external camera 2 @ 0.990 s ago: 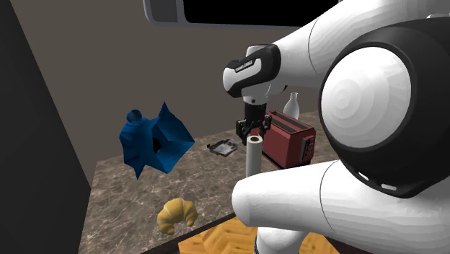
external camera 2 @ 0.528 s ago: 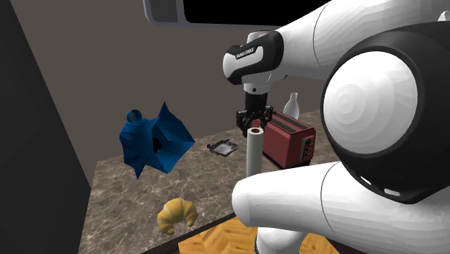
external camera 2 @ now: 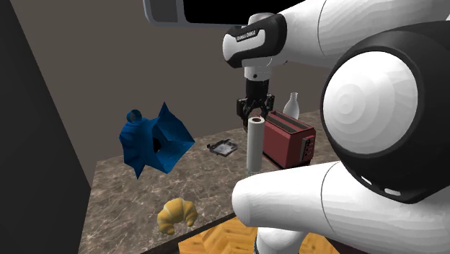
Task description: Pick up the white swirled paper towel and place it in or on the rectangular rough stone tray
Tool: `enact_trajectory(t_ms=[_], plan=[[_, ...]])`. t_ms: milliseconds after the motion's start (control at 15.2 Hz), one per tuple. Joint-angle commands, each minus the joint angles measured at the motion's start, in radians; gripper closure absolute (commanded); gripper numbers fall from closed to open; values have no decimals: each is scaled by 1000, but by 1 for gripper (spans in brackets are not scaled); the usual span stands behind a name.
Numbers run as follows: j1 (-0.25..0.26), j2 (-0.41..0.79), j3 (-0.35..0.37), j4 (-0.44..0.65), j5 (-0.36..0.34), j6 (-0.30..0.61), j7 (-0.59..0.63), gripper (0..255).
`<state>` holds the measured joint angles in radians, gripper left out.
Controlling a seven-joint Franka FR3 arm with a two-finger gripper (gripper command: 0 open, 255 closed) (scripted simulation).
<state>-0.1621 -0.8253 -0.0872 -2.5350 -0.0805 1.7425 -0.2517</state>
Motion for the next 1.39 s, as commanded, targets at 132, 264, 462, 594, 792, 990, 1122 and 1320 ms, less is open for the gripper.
enact_trajectory(t_ms=[132, 264, 462, 594, 792, 990, 1122, 1320], plan=[[13, 130, 6, 118, 12, 12, 9, 255], [19, 213, 9, 192, 19, 20, 13, 255], [28, 334, 12, 310, 28, 23, 18, 255], [33, 414, 13, 394, 34, 18, 20, 255], [39, 532, 15, 530, 43, 0, 23, 255], [44, 651, 16, 678, 51, -29, 25, 255], [46, 733, 17, 786, 57, -55, 25, 255], [47, 862, 17, 966, 67, -107, 26, 255]])
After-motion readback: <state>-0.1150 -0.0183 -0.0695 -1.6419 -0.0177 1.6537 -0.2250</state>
